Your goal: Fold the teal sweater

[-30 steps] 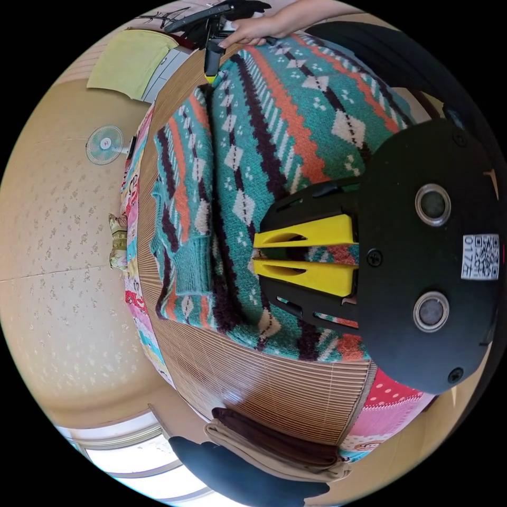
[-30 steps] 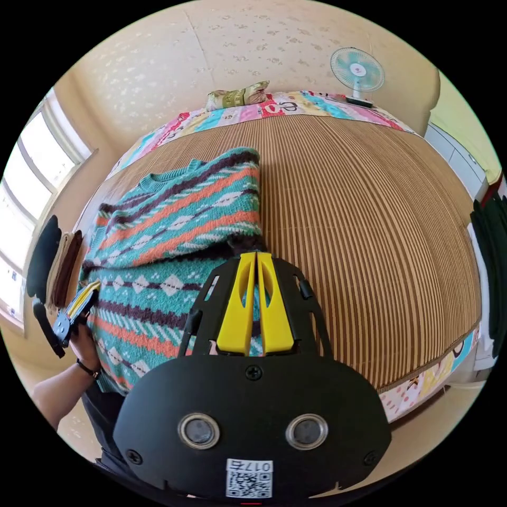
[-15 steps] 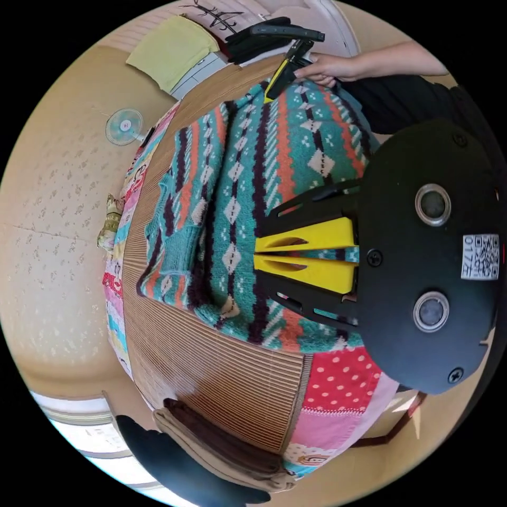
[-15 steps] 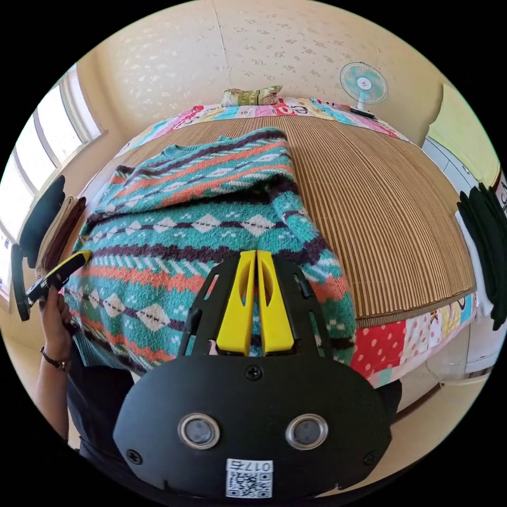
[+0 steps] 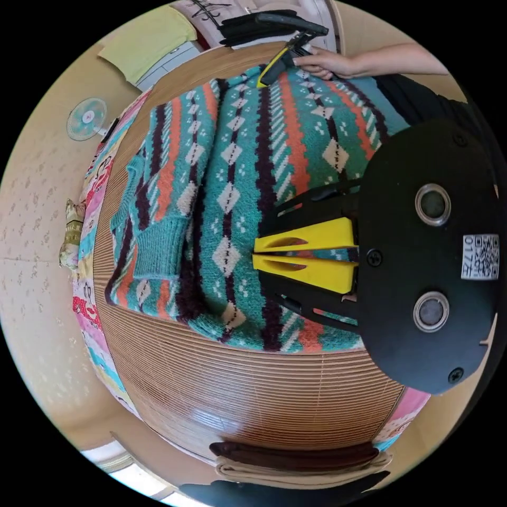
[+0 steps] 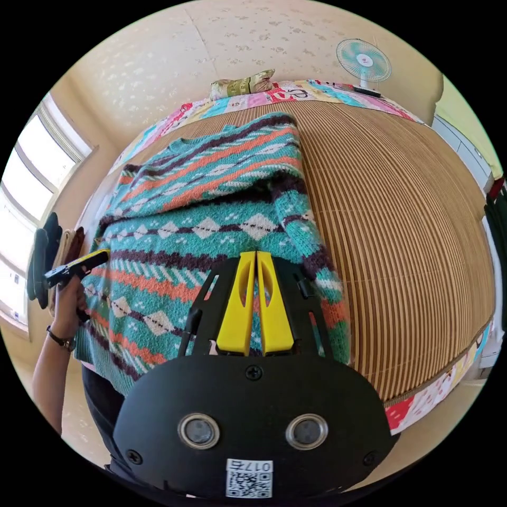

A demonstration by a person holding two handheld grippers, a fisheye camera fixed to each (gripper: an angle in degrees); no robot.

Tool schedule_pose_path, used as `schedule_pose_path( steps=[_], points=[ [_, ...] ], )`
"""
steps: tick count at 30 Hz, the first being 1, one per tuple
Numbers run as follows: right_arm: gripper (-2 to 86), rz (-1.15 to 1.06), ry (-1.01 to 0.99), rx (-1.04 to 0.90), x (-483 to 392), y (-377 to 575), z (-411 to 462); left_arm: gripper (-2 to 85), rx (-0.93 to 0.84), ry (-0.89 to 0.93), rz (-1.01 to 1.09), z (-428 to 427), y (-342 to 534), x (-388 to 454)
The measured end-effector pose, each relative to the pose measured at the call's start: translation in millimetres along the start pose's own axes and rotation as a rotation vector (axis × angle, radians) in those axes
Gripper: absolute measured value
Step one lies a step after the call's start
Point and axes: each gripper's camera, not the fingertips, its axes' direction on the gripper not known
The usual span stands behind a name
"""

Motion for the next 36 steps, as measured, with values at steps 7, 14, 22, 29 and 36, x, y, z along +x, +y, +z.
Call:
schedule_pose_path(
  steps=[7,14,22,29,36],
  points=[
    [0.4,-0.07,0.129,0.043,-16.9,4.4,-4.2,-0.7,0.076,0.126,-0.074,-42.7,39.7,-28.3],
    [0.4,-0.076,0.143,0.043,-8.8,-2.0,-11.9,9.3,0.391,0.006,-0.108,-169.4,186.6,-77.6],
    [0.4,-0.077,0.167,0.011,10.5,-19.0,-29.6,12.7,0.031,0.14,-0.161,-155.3,251.6,-116.9],
    [0.8,-0.138,0.2,-0.015,41.8,23.4,-120.7,5.0,0.001,0.347,-0.077,-158.0,274.8,-153.0],
    [2.8,0.154,-0.049,-0.096,171.9,105.8,-217.0,4.5,-0.028,0.429,0.034,-185.7,279.1,-185.4]
  ],
)
